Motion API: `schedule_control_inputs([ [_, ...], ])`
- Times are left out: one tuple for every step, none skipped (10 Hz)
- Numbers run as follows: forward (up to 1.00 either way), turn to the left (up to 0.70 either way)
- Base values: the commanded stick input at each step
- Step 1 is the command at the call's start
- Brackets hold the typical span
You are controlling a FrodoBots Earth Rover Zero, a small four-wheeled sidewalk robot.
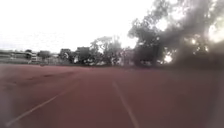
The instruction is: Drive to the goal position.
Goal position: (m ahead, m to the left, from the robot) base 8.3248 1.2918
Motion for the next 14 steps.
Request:
schedule_control_inputs([
  [0.7, 0.0],
  [0.7, 0.0],
  [0.7, 0.0],
  [0.7, 0.0],
  [0.7, 0.0],
  [0.7, 0.0],
  [0.7, 0.0],
  [0.7, 0.0],
  [0.7, 0.0],
  [0.7, 0.0],
  [0.7, 0.0],
  [0.7, 0.0],
  [0.7, 0.0],
  [0.7, 0.0],
])
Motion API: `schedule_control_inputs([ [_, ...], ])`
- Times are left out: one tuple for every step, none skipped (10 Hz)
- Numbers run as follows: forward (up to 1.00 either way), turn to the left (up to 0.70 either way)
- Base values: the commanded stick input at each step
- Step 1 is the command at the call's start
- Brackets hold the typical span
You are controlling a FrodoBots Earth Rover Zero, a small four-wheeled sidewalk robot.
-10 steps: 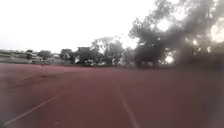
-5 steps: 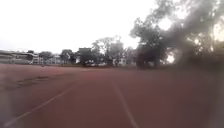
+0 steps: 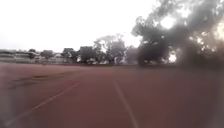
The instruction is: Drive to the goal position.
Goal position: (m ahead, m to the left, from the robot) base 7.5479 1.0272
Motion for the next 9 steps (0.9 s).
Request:
schedule_control_inputs([
  [0.7, 0.0],
  [0.7, 0.0],
  [0.7, 0.0],
  [0.7, 0.0],
  [0.7, 0.0],
  [0.7, 0.0],
  [0.7, 0.0],
  [0.7, 0.0],
  [0.7, 0.0],
])
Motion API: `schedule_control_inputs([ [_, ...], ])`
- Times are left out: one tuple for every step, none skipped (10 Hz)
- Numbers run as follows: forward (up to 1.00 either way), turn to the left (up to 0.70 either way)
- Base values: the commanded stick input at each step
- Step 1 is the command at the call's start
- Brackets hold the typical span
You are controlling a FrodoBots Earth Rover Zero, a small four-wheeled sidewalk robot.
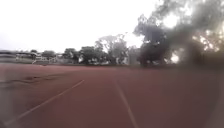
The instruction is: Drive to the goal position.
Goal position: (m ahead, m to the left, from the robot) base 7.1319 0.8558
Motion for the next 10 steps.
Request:
schedule_control_inputs([
  [0.7, 0.0],
  [0.7, 0.0],
  [0.7, 0.0],
  [0.7, 0.0],
  [0.7, 0.0],
  [0.7, 0.0],
  [0.7, 0.0],
  [0.7, 0.0],
  [0.7, 0.0],
  [0.7, 0.0],
])
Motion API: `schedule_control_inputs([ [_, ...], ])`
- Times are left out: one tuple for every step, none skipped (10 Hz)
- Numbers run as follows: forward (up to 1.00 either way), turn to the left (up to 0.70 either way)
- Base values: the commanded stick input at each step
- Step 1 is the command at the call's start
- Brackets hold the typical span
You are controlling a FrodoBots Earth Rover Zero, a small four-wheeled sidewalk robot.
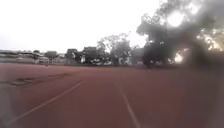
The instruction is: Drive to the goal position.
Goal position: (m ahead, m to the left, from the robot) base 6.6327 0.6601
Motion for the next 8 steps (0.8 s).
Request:
schedule_control_inputs([
  [0.7, 0.0],
  [0.7, 0.0],
  [0.7, 0.0],
  [0.7, 0.0],
  [0.7, 0.0],
  [0.7, 0.0],
  [0.7, 0.0],
  [0.7, 0.0],
])
